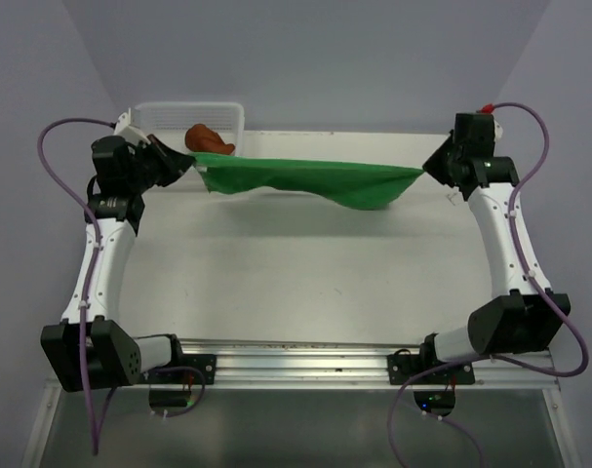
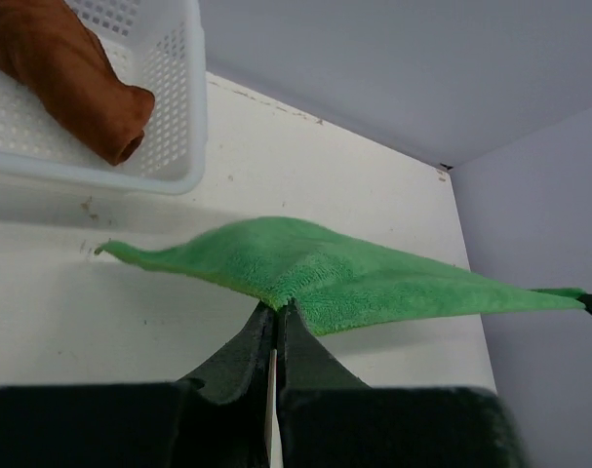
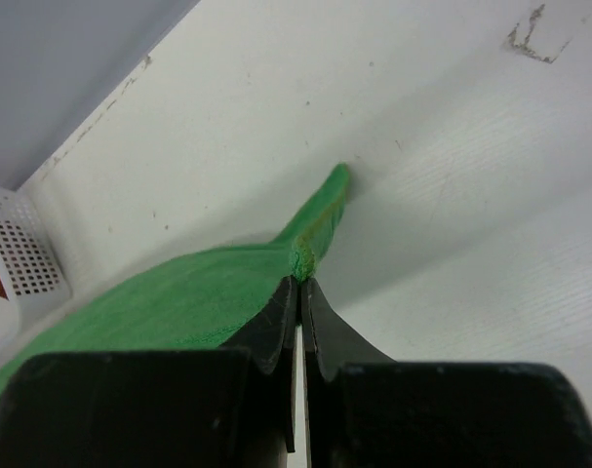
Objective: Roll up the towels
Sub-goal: Flatten the towel
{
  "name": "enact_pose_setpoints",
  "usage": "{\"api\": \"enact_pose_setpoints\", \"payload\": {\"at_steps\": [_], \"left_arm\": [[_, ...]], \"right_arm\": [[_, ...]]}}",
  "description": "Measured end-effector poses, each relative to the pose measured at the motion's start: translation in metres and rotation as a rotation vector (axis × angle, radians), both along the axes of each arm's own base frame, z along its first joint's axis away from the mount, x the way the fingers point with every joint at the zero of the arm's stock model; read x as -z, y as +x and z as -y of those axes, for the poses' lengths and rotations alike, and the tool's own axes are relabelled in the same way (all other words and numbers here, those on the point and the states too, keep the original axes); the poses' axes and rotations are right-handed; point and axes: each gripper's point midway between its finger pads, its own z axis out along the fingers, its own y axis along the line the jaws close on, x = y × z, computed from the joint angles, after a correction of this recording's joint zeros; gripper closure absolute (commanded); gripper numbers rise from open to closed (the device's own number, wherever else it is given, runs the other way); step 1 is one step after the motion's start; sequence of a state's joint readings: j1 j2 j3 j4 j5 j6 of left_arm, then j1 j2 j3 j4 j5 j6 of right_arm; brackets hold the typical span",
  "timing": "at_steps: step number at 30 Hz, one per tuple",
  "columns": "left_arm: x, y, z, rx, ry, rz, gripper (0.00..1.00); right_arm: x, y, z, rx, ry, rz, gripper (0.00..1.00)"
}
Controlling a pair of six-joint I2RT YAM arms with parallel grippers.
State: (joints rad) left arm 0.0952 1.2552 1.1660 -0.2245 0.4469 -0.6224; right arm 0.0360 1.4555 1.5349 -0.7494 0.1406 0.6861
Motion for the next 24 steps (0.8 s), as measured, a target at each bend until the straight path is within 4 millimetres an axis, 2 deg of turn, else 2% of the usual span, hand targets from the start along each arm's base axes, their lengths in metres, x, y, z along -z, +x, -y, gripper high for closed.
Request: {"api": "enact_pose_setpoints", "payload": {"at_steps": [2, 4, 6, 11, 14, 17, 20, 24], "left_arm": [[0.002, -0.005, -0.005, -0.006, -0.015, -0.007, 1.0], [0.013, -0.014, -0.003, 0.004, -0.025, -0.025, 1.0], [0.034, -0.029, 0.0, 0.014, -0.033, -0.063, 1.0], [0.106, -0.079, 0.008, 0.028, -0.05, -0.206, 1.0], [0.146, -0.113, 0.012, 0.031, -0.054, -0.281, 1.0], [0.174, -0.142, 0.015, 0.031, -0.055, -0.329, 1.0], [0.183, -0.159, 0.017, 0.026, -0.063, -0.328, 1.0], [0.176, -0.161, 0.016, -0.001, -0.076, -0.298, 1.0]], "right_arm": [[-0.003, -0.008, 0.007, 0.021, 0.007, -0.003, 1.0], [0.004, -0.015, 0.008, 0.025, 0.011, -0.016, 1.0], [0.022, -0.028, 0.007, 0.021, 0.013, -0.054, 1.0], [0.077, -0.075, 0.005, 0.005, 0.024, -0.194, 1.0], [0.089, -0.1, 0.001, -0.011, 0.039, -0.222, 1.0], [0.088, -0.12, -0.001, -0.021, 0.049, -0.203, 1.0], [0.084, -0.138, -0.002, -0.026, 0.054, -0.169, 1.0], [0.09, -0.154, -0.001, -0.026, 0.05, -0.172, 1.0]]}}
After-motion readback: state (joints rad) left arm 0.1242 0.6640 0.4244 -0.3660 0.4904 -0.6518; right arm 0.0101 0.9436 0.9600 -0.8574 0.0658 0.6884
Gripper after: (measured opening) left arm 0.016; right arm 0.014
